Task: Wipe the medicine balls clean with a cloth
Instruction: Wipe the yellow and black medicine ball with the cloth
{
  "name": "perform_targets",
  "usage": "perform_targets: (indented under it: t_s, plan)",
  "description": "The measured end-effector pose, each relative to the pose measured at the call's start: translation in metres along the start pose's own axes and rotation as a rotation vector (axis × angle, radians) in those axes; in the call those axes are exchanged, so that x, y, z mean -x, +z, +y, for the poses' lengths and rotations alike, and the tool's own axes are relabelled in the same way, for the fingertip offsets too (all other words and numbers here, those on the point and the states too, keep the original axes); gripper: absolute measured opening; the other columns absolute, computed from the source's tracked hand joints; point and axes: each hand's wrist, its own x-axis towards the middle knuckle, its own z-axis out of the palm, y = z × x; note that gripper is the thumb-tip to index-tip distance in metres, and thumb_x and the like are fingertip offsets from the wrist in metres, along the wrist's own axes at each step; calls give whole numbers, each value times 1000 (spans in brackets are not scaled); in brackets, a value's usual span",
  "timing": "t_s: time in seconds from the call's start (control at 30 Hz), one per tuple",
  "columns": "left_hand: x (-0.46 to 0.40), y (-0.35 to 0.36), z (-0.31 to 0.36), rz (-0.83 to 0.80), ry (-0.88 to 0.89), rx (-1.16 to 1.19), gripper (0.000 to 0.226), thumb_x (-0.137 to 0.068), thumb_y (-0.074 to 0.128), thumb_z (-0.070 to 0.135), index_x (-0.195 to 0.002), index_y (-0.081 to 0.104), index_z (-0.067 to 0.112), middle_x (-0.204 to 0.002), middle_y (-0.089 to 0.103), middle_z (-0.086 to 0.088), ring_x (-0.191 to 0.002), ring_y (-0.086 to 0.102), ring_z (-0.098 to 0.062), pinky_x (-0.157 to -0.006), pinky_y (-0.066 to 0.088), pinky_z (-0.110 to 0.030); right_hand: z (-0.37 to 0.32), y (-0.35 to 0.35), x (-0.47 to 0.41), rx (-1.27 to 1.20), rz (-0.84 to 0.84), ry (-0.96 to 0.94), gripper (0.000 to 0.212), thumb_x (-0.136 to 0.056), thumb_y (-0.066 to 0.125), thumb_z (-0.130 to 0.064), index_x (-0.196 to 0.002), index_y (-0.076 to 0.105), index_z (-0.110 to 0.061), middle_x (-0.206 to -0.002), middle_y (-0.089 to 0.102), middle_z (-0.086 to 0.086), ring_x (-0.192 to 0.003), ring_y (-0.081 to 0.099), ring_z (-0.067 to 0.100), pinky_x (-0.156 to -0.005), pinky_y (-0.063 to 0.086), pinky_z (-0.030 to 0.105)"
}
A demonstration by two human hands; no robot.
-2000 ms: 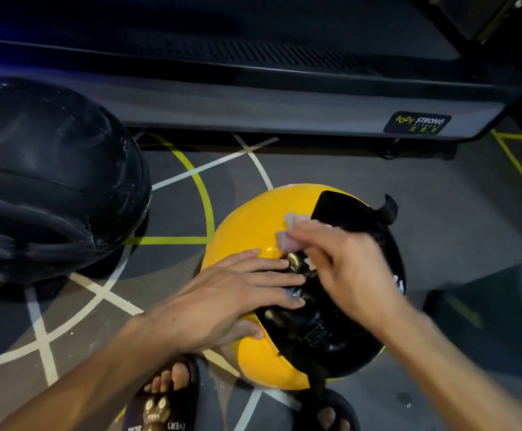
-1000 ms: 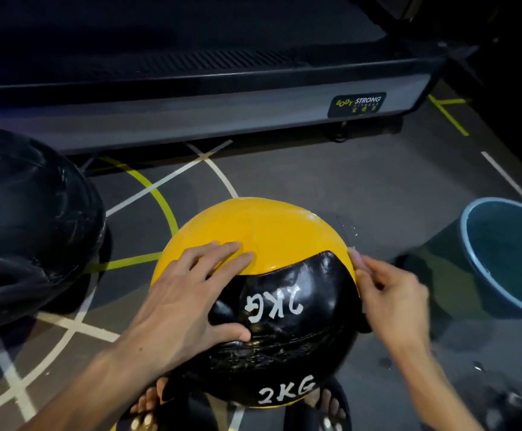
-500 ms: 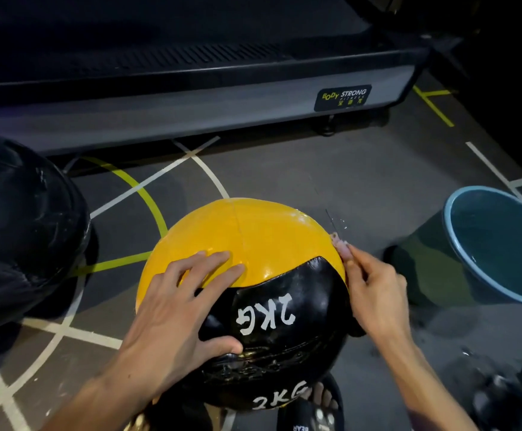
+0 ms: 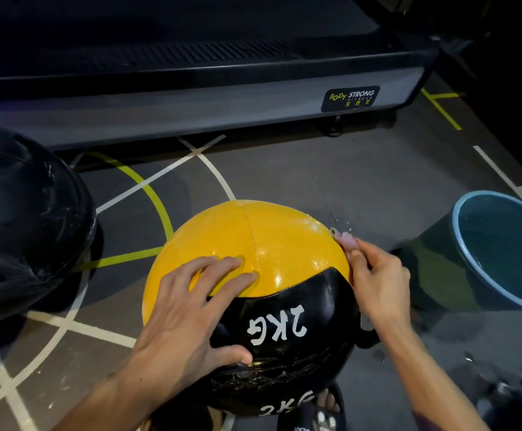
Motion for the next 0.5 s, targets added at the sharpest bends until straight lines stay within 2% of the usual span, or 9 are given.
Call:
perform_targets:
  t_s: [0.07,0.13,0.17,0.23,0.3,0.33,0.4,0.43,0.5]
  plan:
    - [0,-2,2,-14,0,-6,105,-61,71,87,-149,45,36,-157,39,9,-137,41,-27,-107,26,-42,-20,3,-8,-9,-34,-4,41,-101,52,-17,-113,72,-50,-110,71,-29,-95,60,-12,-76,32,-8]
    - [-4,-3,5,-19,7,-24,105,-60,71,87,-147,44,36,-156,40,9,-137,41,-29,-106,26,-42,-54,17,-7,-41,-61,-162,42,-100,52,-12,-113,73,-46,-104,67,-39,-92,56,-23,-86,33,-6]
    - [-6,-2,7,-23,10,-32,104,-60,70,87,-147,44,36,-156,40,9,-137,41,-29,-106,27,-42,-72,27,-3,-59,-98,-250,41,-100,52,-9,-113,75,-41,-104,69,-37,-93,58,-22,-90,38,-1]
    - [-6,-2,9,-23,3,-29,103,-59,70,88,-146,45,37,-154,41,10,-136,42,-28,-105,28,-43,-96,46,14,-31,-213,-410,35,-100,50,-9,-111,73,-32,-107,71,-30,-82,61,-17,-81,46,11]
    - [-3,-1,9,-15,-7,-11,103,-59,71,88,-145,46,38,-154,42,11,-136,42,-27,-106,28,-42,-95,49,24,-10,-288,-514,32,-100,50,-7,-108,71,-28,-110,71,-29,-68,55,-18,-71,40,9]
    - [-1,0,7,-10,-9,-1,103,-59,70,88,-146,46,39,-155,41,12,-137,41,-26,-106,27,-41,-86,40,20,-68,-287,-501,35,-98,51,-2,-106,72,-27,-107,72,-28,-71,56,-20,-72,39,6]
    - [2,0,4,-2,-6,4,102,-63,67,88,-149,44,39,-159,38,13,-140,39,-25,-108,26,-40,-56,17,1,-55,-165,-374,40,-95,53,2,-105,76,-29,-102,73,-27,-77,64,-15,-72,41,3]
    - [3,1,3,3,-2,-1,101,-65,65,88,-150,43,39,-160,37,13,-141,37,-25,-108,26,-41,-41,6,-8,43,-98,-274,37,-97,54,-3,-107,76,-31,-101,75,-24,-78,68,-8,-68,41,6]
    - [2,3,5,-3,8,-10,100,-67,64,87,-151,42,38,-161,35,11,-143,36,-26,-109,26,-43,-16,-9,-20,162,-74,-28,30,-101,54,-13,-113,77,-30,-100,78,-10,-82,70,5,-63,40,9]
